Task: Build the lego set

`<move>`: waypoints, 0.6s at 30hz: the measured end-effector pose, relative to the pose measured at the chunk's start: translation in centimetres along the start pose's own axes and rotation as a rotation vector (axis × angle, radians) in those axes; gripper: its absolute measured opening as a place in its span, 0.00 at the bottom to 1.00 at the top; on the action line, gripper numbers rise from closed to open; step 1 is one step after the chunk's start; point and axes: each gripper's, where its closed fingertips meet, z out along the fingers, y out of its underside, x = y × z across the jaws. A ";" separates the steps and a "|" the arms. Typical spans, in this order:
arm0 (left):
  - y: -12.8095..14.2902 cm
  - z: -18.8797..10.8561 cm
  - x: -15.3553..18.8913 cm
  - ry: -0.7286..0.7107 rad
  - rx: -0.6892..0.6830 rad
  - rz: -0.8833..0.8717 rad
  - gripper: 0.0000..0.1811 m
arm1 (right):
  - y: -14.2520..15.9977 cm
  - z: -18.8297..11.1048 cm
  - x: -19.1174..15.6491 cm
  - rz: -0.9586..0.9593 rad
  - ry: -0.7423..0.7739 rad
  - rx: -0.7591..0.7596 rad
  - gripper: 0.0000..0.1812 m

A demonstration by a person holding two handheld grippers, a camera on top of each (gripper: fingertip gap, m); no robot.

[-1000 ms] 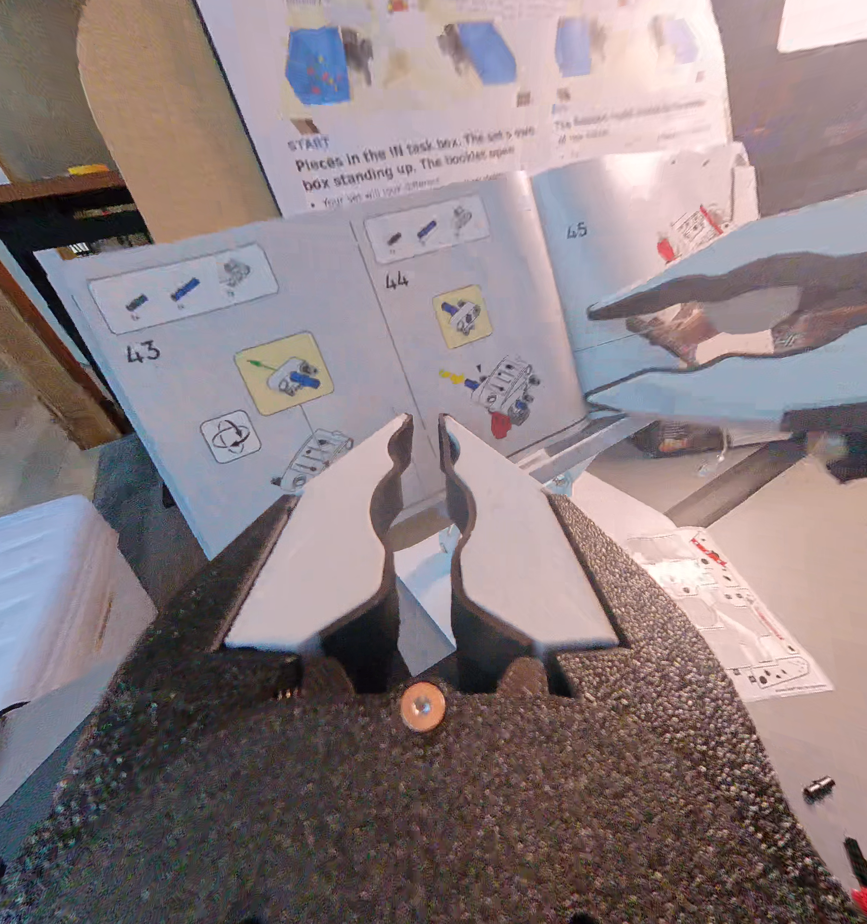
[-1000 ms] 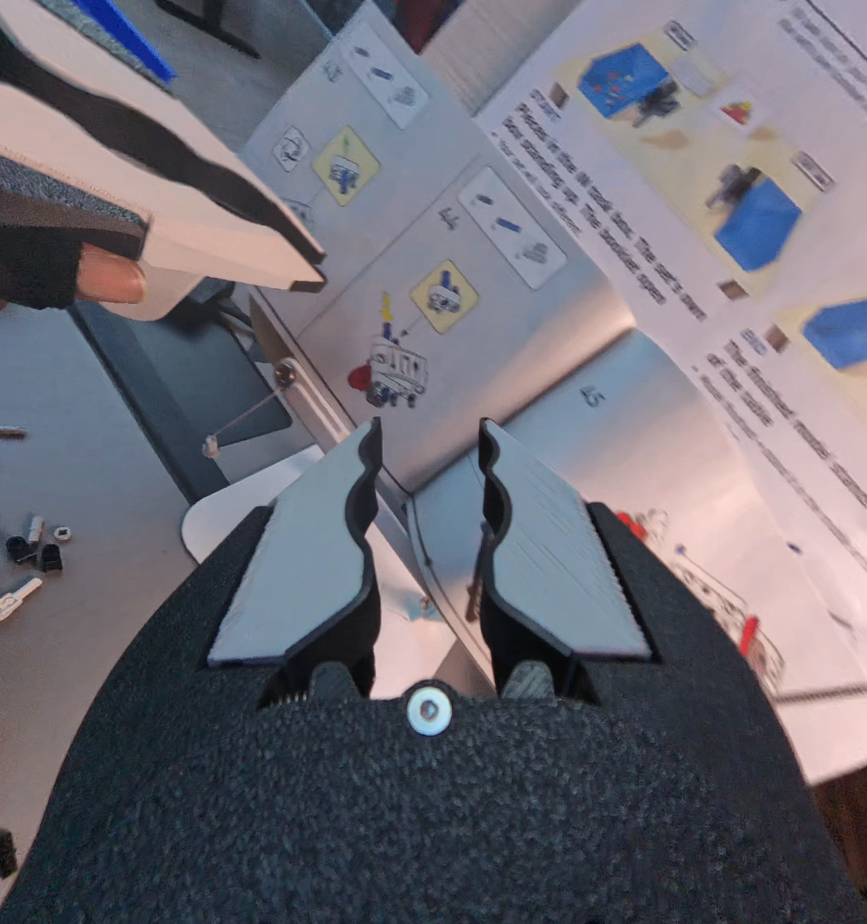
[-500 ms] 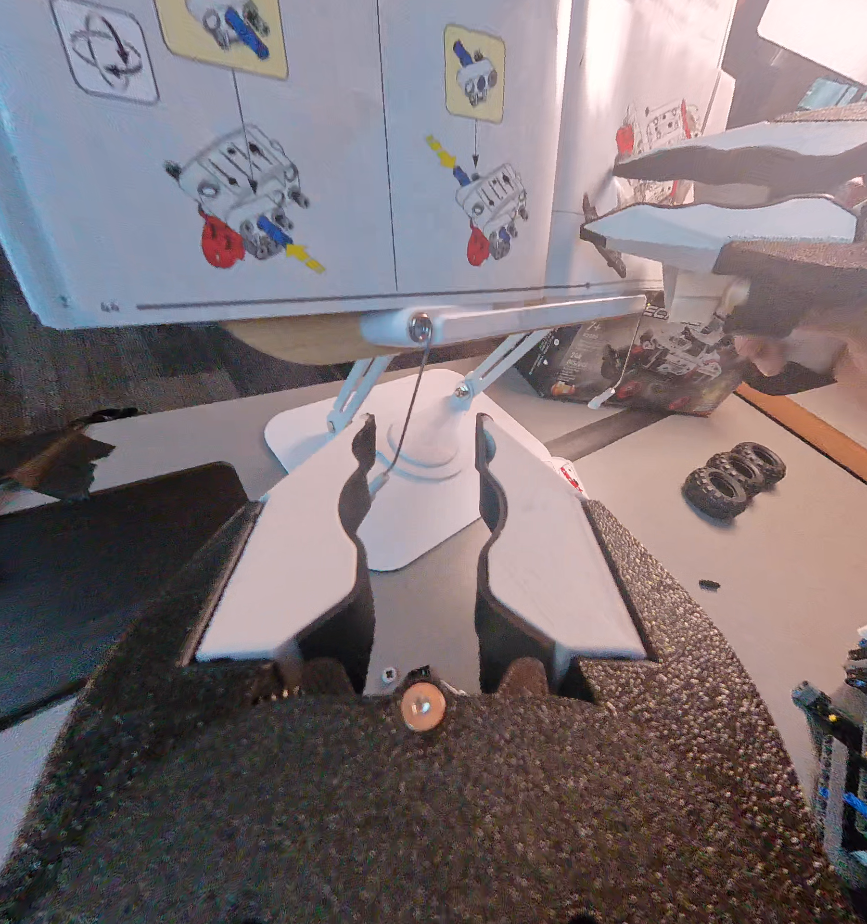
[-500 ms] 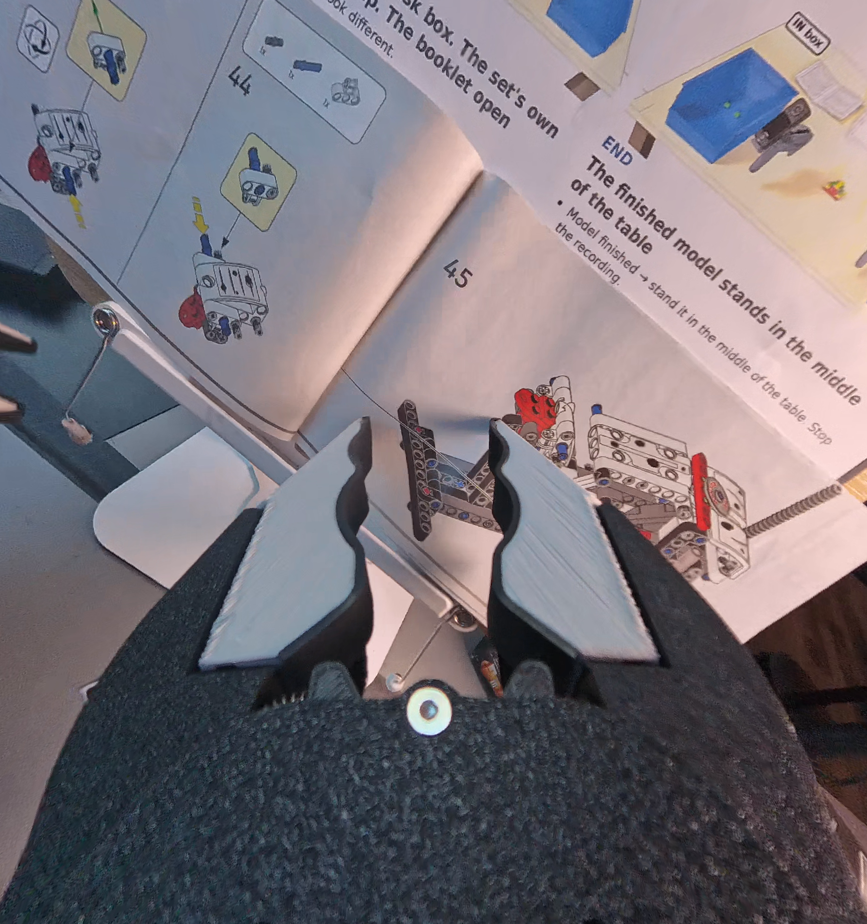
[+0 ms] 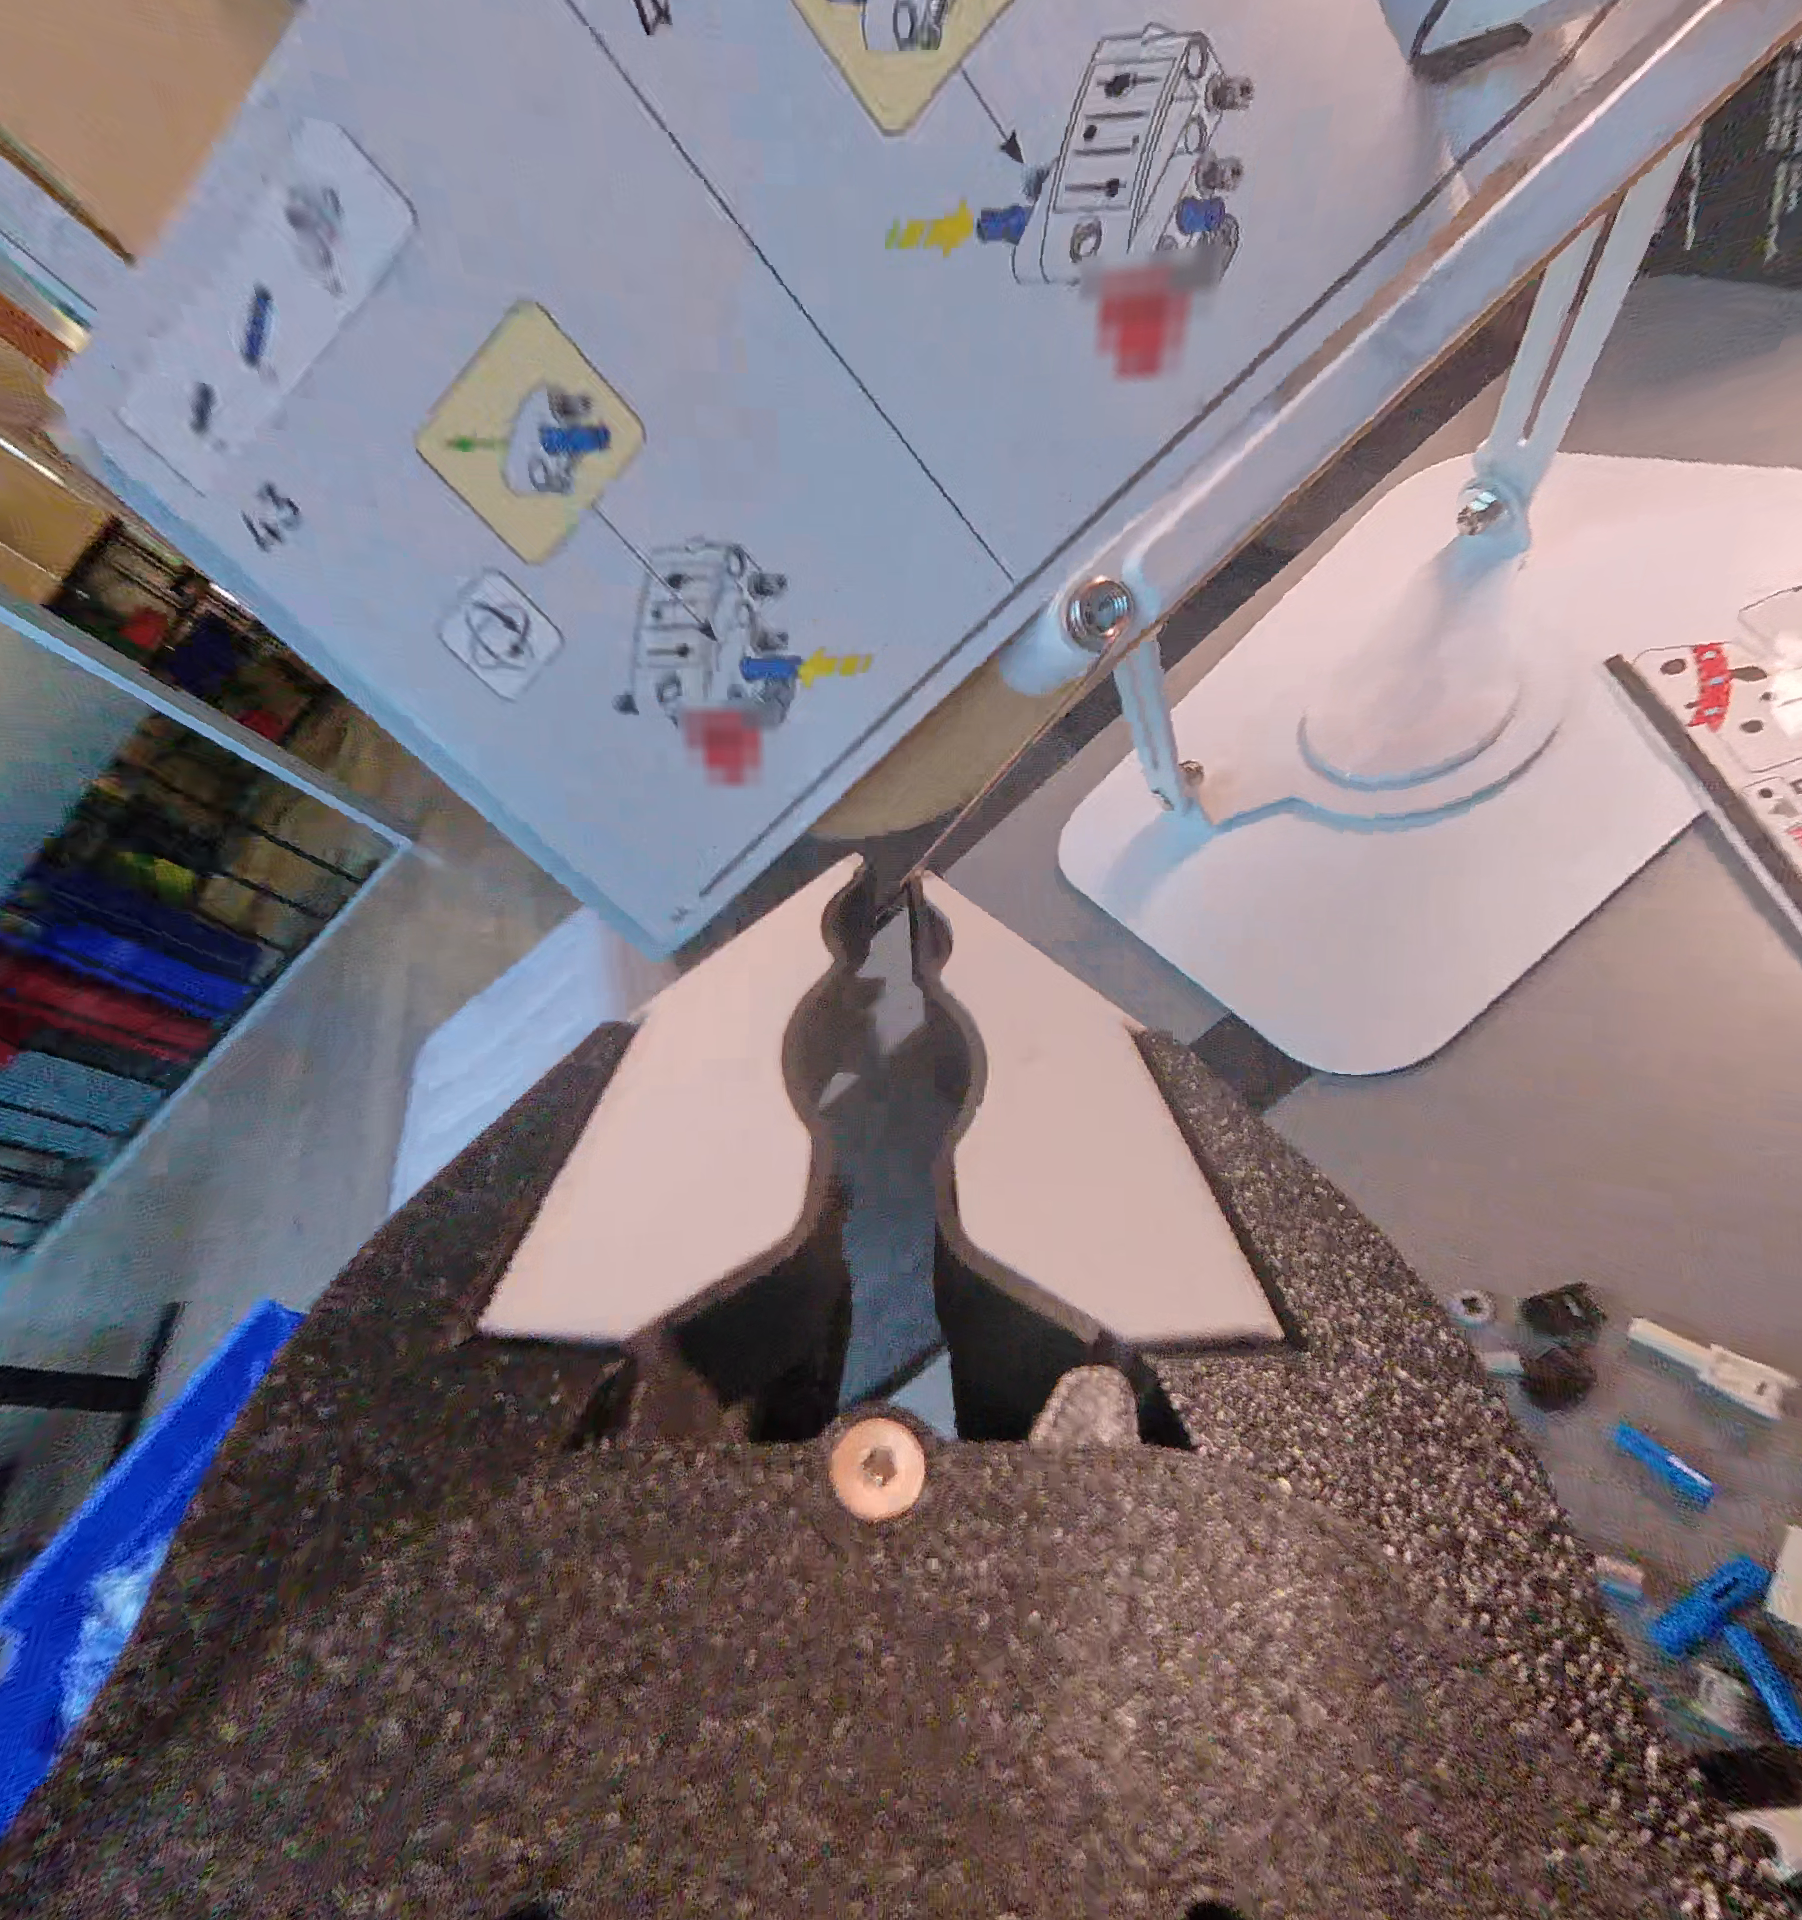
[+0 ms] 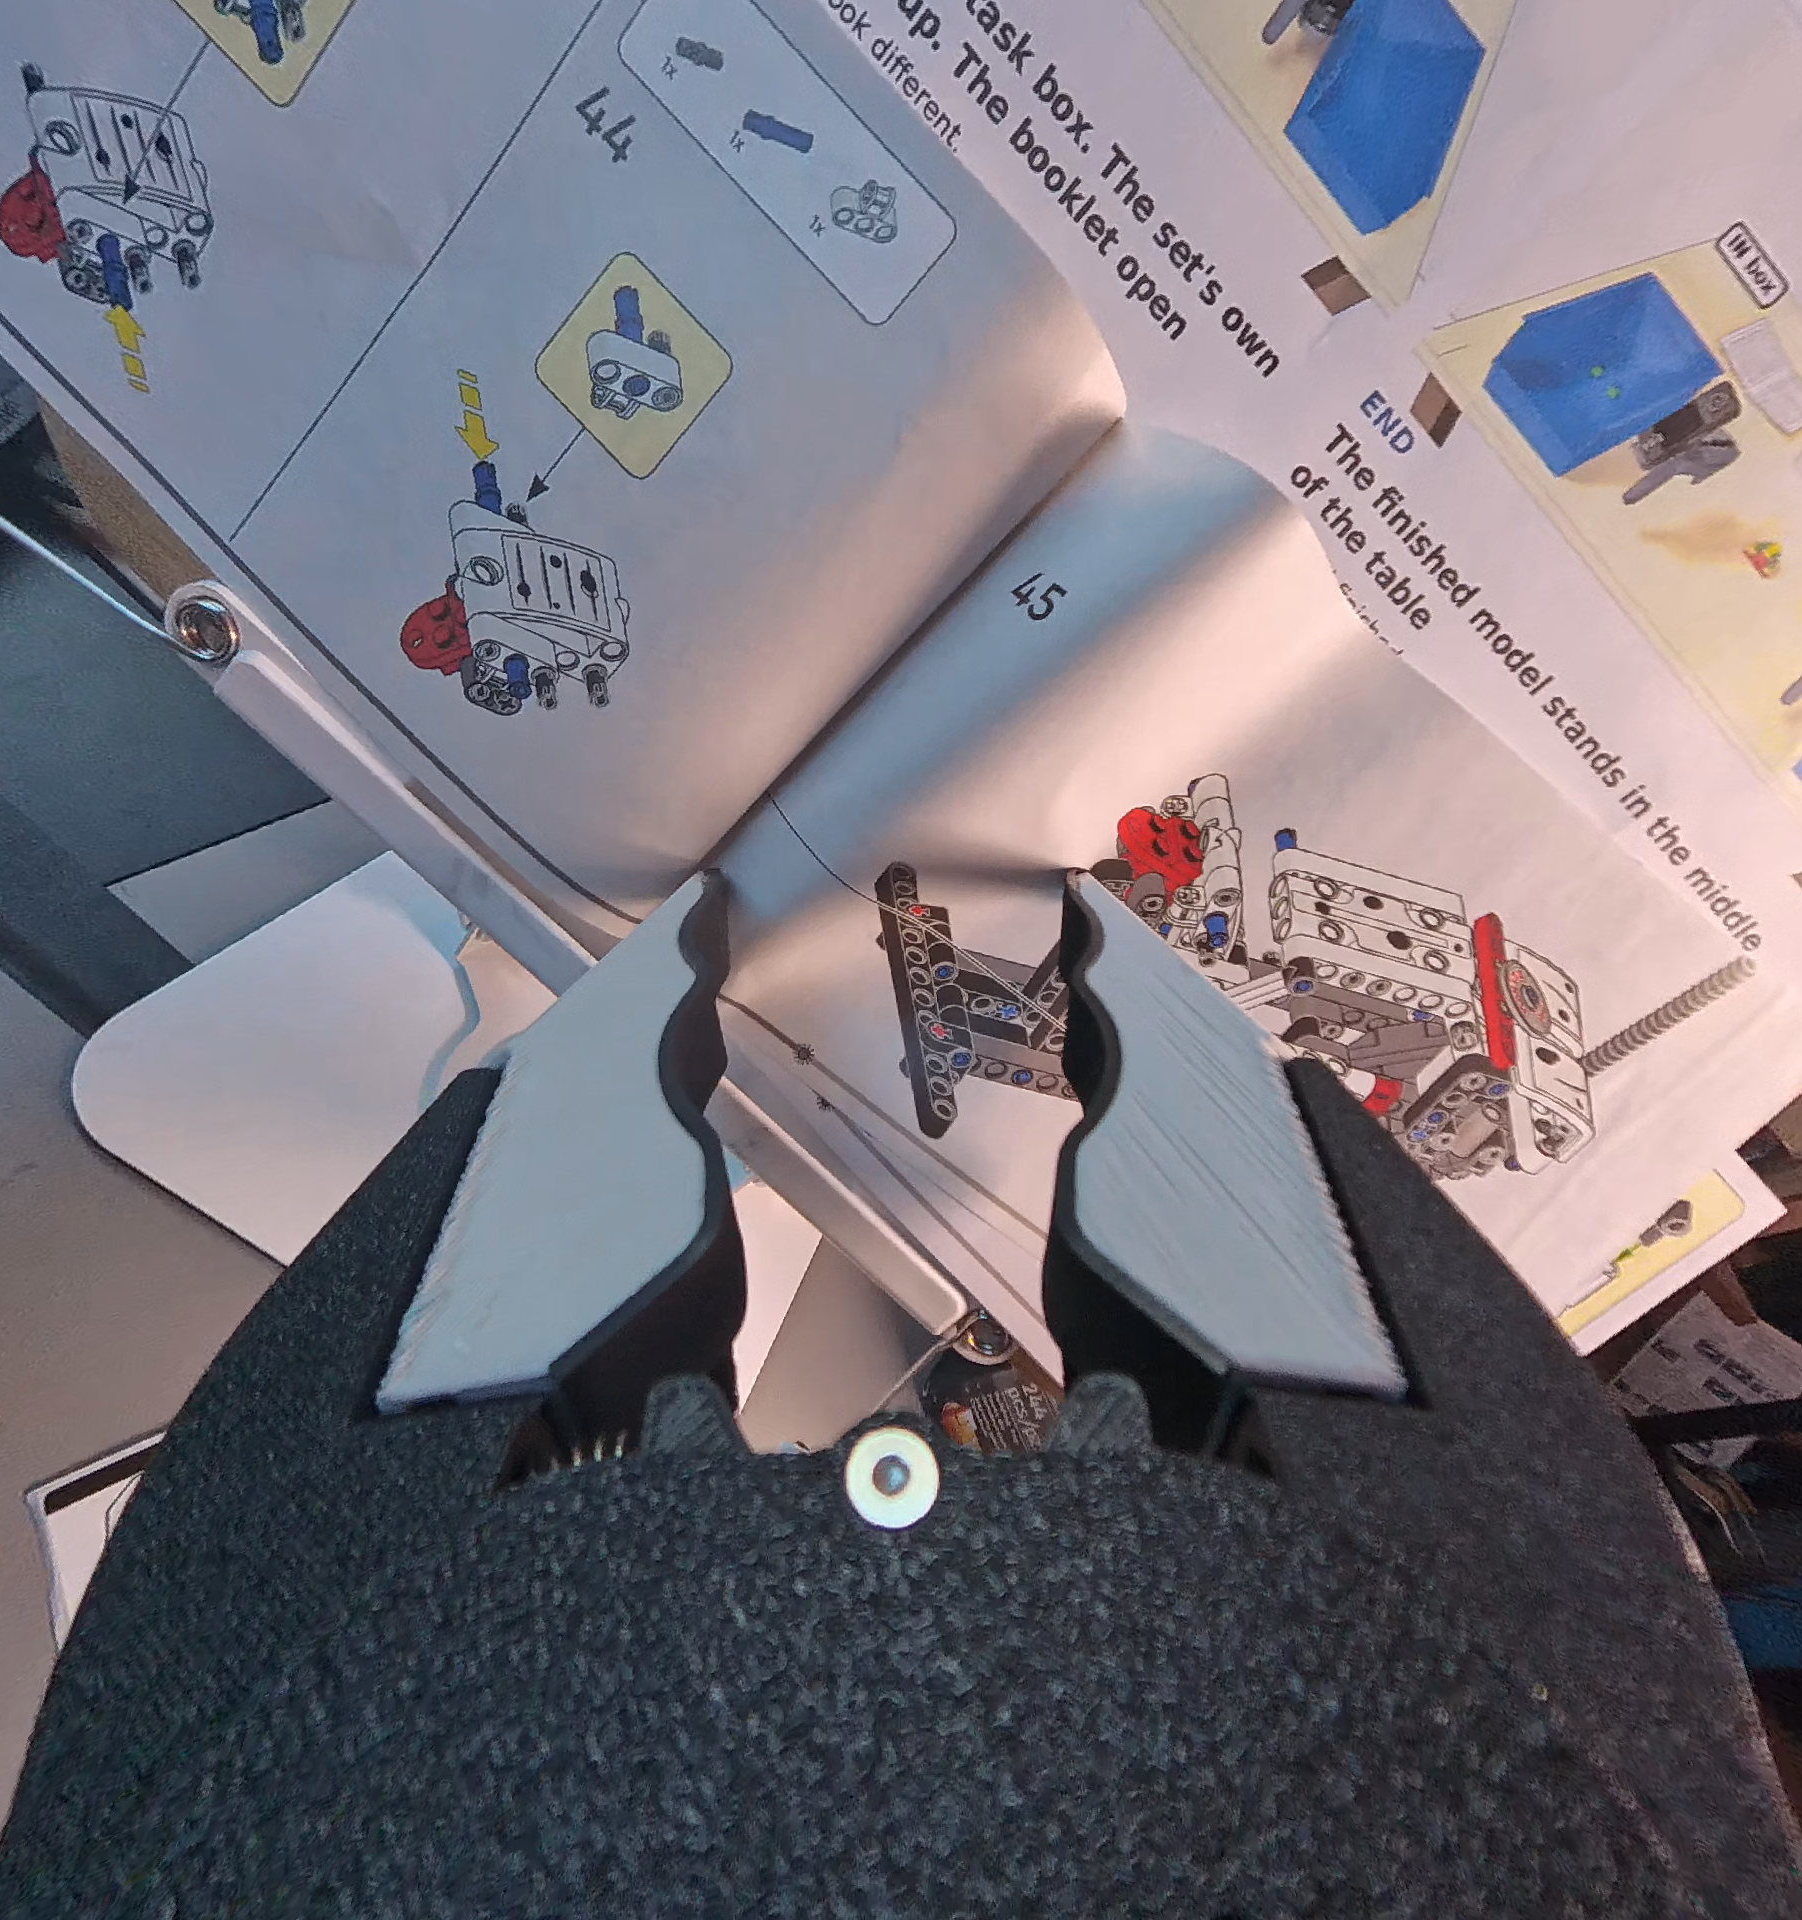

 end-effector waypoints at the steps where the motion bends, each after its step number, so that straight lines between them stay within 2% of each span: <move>1: -0.9 -0.4 -0.9 -0.037 -0.010 0.105 0.04 | 0.0 0.0 0.0 0.000 0.002 0.002 0.36; 5: -4.3 -0.3 -2.2 -0.105 -0.062 0.582 0.04 | 0.2 0.1 -0.1 0.023 -0.002 0.002 0.35; 7: -5.5 0.1 -2.2 -0.091 -0.073 0.735 0.05 | 0.4 0.1 -0.1 0.035 -0.008 0.010 0.35; 9: -6.0 0.8 -2.2 -0.058 -0.098 0.805 0.05 | 0.4 0.1 -0.1 0.035 -0.009 0.022 0.35; 11: -6.1 1.4 -2.2 0.019 -0.105 0.760 0.06 | 0.4 0.1 -0.1 0.040 -0.019 0.026 0.36; 15: -5.1 0.6 -1.6 0.248 -0.065 0.404 0.07 | 0.3 -0.4 0.2 0.051 -0.054 0.066 0.37; 17: -4.0 0.3 -2.1 0.264 -0.022 0.247 0.17 | 0.6 -0.9 0.9 0.072 -0.057 0.077 0.38; 18: -3.9 0.0 -2.3 0.282 0.020 0.166 0.18 | 0.9 -1.1 1.0 0.085 -0.067 0.079 0.38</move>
